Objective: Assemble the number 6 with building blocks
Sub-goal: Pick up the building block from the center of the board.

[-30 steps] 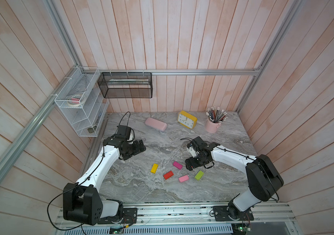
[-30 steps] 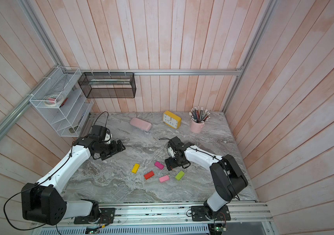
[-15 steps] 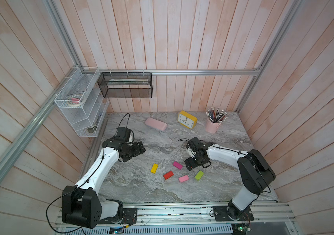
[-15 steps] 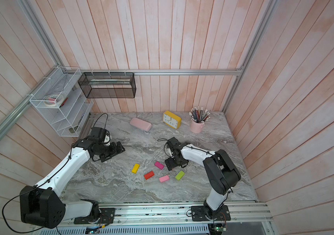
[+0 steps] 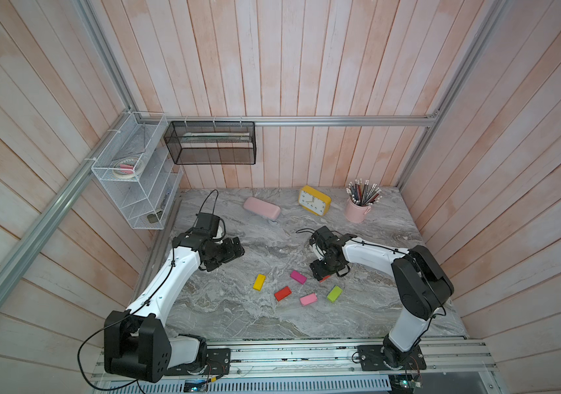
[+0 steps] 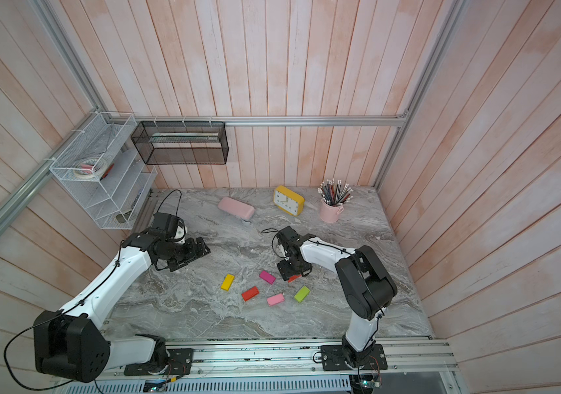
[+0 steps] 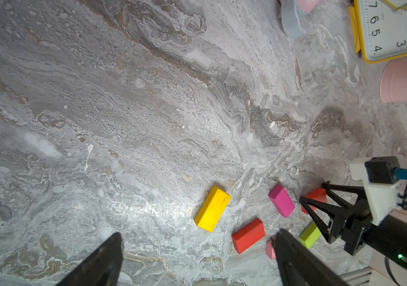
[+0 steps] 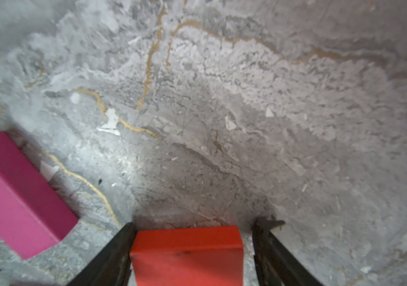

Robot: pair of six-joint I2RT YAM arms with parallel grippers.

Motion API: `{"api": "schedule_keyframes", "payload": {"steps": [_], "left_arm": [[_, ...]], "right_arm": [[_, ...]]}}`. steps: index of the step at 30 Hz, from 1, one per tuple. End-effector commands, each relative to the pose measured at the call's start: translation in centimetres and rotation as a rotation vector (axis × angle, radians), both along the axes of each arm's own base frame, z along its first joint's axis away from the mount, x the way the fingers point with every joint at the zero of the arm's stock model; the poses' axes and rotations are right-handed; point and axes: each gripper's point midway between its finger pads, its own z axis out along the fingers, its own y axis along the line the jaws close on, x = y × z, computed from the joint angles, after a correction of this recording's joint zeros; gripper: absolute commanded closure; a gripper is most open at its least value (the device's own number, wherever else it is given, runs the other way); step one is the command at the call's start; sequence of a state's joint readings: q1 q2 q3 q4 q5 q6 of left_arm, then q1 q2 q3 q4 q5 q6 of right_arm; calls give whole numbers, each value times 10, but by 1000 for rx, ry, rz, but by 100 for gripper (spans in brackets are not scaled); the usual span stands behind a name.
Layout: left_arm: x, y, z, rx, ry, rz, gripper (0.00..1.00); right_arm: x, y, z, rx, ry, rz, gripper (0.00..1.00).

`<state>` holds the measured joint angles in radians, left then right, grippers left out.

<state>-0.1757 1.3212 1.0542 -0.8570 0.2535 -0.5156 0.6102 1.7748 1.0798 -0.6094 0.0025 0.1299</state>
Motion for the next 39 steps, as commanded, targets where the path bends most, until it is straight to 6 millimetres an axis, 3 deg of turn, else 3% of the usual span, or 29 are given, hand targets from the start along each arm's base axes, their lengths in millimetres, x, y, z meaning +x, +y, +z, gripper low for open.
{"api": "schedule_keyframes", "payload": {"steps": [1, 5, 11, 23, 31, 39], "left_arm": [[2, 1, -1, 9, -15, -10, 3], [0, 0, -2, 3, -13, -13, 3], [1, -1, -1, 0, -16, -20, 3], [-1, -1, -3, 3, -16, -29, 3], [-3, -1, -4, -1, -16, -32, 3], [-2, -1, -4, 0, -18, -37, 3]], "right_arm": [[-16, 3, -7, 1, 62, 2, 25], [-19, -1, -7, -5, 69, -20, 19], [-23, -1, -11, -3, 88, -45, 19], [-32, -6, -7, 7, 94, -76, 42], [5, 14, 20, 45, 11, -129, 43], [40, 29, 26, 39, -31, -172, 42]]}}
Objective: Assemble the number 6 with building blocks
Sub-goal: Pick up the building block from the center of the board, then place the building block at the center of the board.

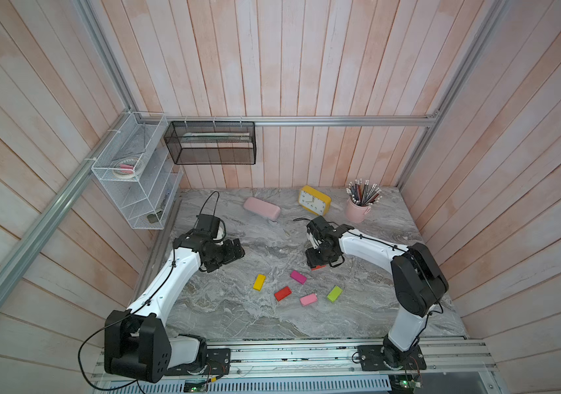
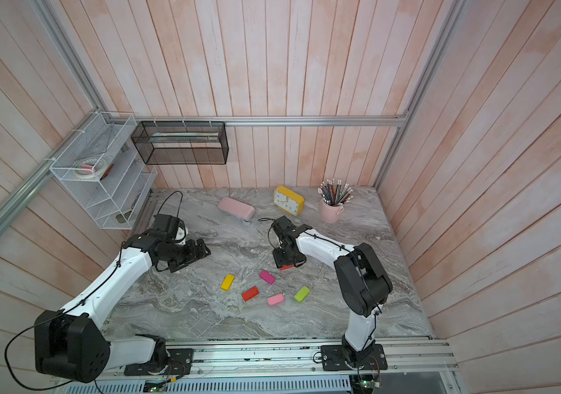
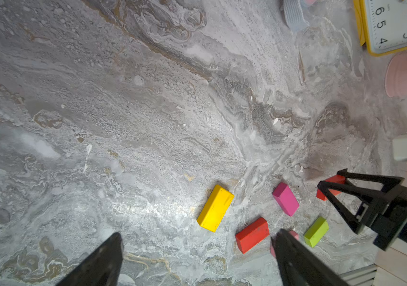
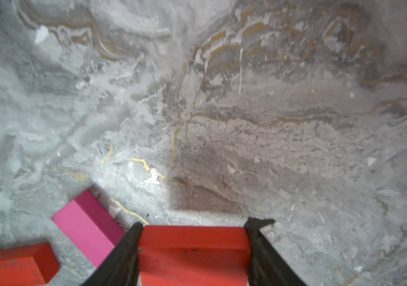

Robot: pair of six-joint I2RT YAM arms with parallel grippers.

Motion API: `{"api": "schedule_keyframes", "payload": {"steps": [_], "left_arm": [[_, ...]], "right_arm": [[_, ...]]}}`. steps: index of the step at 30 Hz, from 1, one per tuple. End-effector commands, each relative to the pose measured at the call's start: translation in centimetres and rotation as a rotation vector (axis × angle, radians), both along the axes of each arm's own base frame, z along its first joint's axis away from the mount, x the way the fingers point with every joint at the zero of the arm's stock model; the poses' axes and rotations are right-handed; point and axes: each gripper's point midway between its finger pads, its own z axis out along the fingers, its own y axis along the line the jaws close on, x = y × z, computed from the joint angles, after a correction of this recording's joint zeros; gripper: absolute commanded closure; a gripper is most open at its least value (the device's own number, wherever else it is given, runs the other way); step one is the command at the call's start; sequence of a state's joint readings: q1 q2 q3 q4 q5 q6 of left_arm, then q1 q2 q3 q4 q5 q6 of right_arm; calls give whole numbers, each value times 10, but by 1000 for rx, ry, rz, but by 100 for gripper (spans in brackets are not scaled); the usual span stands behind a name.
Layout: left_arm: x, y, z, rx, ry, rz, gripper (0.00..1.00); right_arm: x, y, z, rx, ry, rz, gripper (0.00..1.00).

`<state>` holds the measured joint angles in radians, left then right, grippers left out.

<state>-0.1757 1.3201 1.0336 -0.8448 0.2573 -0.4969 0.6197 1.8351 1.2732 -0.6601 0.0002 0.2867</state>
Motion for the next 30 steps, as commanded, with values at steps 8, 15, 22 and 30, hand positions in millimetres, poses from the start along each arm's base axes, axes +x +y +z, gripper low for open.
{"api": "schedule_keyframes", "payload": {"steps": [8, 15, 22, 30], "left_arm": [[4, -3, -1, -6, -16, -27, 3], [6, -4, -2, -11, -11, -29, 3], [9, -5, -4, -12, -7, -32, 3], [12, -5, -6, -10, -3, -33, 3]], "right_arm": [[45, 9, -10, -80, -24, -67, 42], [77, 8, -14, -53, -32, -150, 41], [94, 8, -17, 15, -15, -203, 41], [92, 12, -29, 28, 15, -191, 39]]}}
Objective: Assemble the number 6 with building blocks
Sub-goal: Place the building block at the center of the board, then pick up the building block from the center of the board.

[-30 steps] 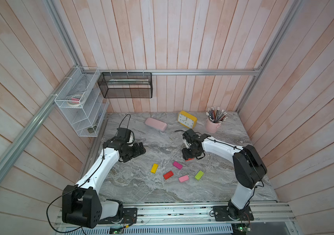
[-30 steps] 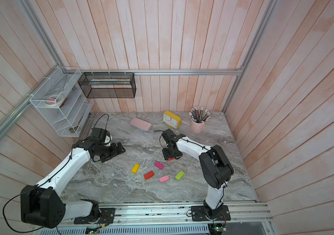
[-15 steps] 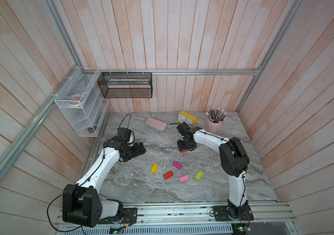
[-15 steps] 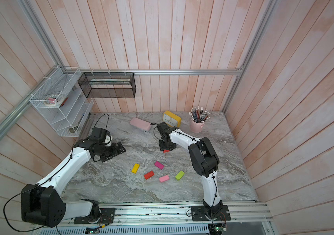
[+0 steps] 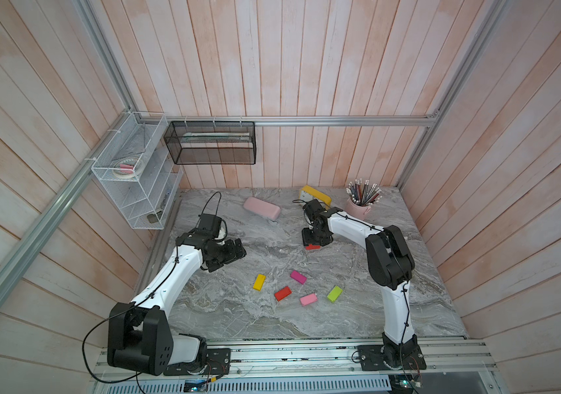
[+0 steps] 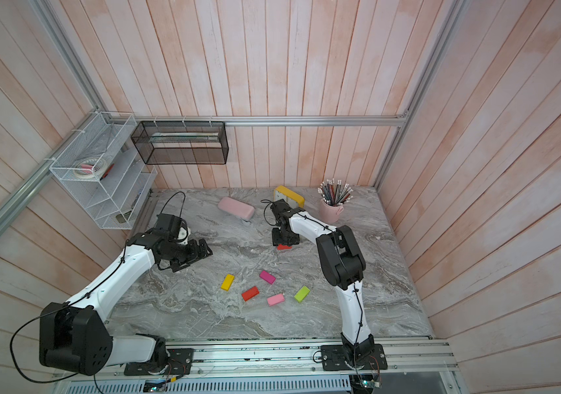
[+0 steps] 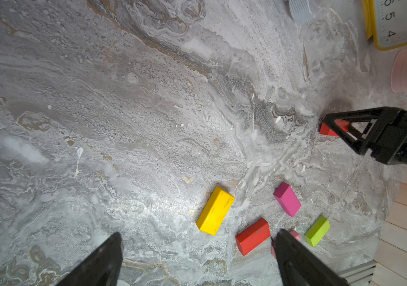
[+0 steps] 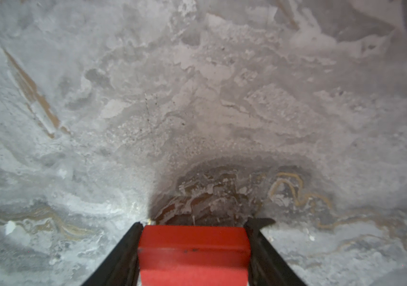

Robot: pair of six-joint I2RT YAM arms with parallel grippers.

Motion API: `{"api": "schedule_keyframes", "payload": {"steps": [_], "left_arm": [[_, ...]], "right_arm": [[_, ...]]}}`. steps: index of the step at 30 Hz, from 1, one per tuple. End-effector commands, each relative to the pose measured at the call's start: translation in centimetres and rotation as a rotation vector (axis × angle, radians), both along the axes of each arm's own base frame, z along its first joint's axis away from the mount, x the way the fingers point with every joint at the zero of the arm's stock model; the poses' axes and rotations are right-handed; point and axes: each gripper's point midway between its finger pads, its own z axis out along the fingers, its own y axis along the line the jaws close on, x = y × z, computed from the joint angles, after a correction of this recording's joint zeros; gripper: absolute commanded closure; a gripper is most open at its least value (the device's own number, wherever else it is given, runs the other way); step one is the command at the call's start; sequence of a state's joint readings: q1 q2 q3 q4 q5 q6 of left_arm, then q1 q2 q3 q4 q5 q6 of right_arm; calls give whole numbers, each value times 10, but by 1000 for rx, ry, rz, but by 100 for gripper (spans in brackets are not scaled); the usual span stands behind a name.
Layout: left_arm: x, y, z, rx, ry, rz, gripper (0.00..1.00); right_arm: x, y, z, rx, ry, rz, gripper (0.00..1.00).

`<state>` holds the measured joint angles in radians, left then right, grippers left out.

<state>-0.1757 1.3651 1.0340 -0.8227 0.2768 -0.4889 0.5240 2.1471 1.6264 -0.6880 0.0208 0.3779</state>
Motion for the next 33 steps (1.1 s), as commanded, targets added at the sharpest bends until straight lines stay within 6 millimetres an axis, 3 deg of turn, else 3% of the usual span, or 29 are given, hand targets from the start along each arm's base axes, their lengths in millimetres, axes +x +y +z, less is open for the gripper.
{"api": "schedule_keyframes", "payload": {"steps": [1, 8, 12, 14, 17, 21, 25, 29, 33], "left_arm": [[7, -1, 4, 0, -25, -18, 3], [8, -1, 1, 3, -21, -18, 3], [7, -1, -1, 5, -17, -19, 3], [8, -1, 1, 5, -19, -18, 3], [7, 0, 2, 5, -25, -16, 3], [5, -1, 2, -5, -25, -5, 3], [5, -2, 2, -22, -28, 8, 3], [7, 0, 0, -20, -21, 42, 3], [9, 2, -2, -14, -19, 57, 2]], "right_arm": [[0, 7, -7, 21, 24, 0, 37], [2, 7, -7, 23, 10, 14, 20], [10, 11, 15, 49, -50, 20, 14], [11, 12, 31, 59, -75, 27, 5], [3, 10, 57, 51, -117, 52, 4], [-32, 9, 67, 22, -112, 170, 5], [-82, 7, 46, -40, -19, 295, 16], [-116, 14, 30, 10, 42, 321, 30], [-139, 23, 22, 23, 59, 343, 30]]}}
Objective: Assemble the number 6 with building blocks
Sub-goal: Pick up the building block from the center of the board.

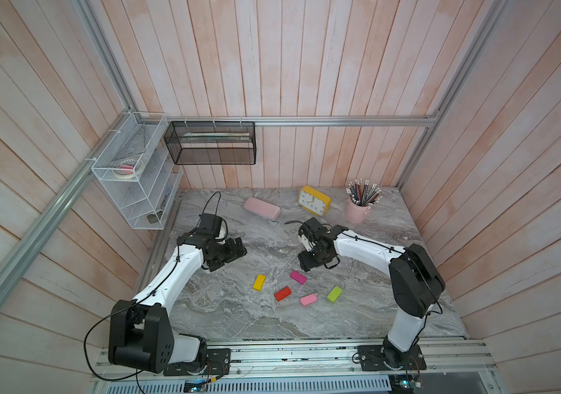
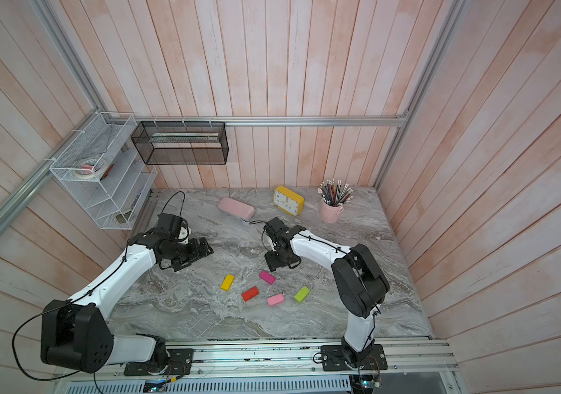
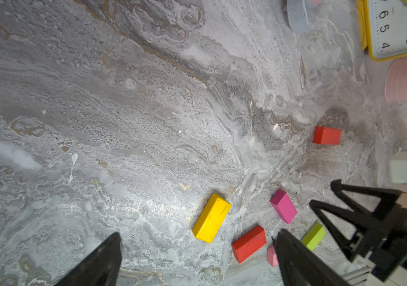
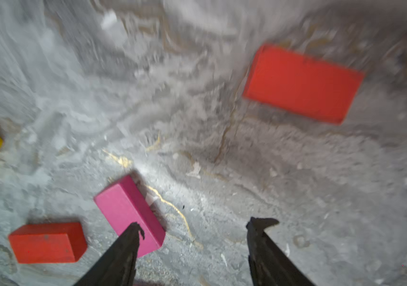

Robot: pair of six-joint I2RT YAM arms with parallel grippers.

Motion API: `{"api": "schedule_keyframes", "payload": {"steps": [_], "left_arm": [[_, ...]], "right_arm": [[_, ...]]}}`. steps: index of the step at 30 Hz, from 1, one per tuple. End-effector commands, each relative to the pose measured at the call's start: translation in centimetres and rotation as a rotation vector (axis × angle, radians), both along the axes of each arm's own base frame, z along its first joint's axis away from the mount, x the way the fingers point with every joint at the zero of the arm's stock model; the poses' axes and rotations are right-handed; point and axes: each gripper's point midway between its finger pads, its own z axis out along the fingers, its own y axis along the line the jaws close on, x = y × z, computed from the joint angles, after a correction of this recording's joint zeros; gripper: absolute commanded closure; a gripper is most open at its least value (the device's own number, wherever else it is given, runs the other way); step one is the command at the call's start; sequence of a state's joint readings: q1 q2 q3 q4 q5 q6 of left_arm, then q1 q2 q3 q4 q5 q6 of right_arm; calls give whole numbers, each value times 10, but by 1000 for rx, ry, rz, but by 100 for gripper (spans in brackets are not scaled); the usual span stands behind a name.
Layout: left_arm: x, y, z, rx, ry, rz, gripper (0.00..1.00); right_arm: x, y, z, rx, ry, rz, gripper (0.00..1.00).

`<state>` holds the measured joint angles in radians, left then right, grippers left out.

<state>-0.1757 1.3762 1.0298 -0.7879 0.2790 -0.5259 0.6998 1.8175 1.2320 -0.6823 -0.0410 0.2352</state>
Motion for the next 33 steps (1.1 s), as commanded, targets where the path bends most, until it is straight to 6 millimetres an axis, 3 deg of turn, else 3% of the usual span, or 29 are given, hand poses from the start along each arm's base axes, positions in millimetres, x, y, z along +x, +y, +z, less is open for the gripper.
{"api": "schedule_keyframes", "payload": {"steps": [1, 11, 33], "left_arm": [[2, 3, 0, 1, -14, 27, 2], [-5, 4, -3, -3, -15, 34, 2], [-5, 6, -1, 13, -22, 25, 2]], "right_arm": [[-13, 12, 6, 43, 5, 17, 30], [-30, 29, 9, 64, 6, 65, 30], [-25, 35, -17, 12, 35, 94, 37]]}}
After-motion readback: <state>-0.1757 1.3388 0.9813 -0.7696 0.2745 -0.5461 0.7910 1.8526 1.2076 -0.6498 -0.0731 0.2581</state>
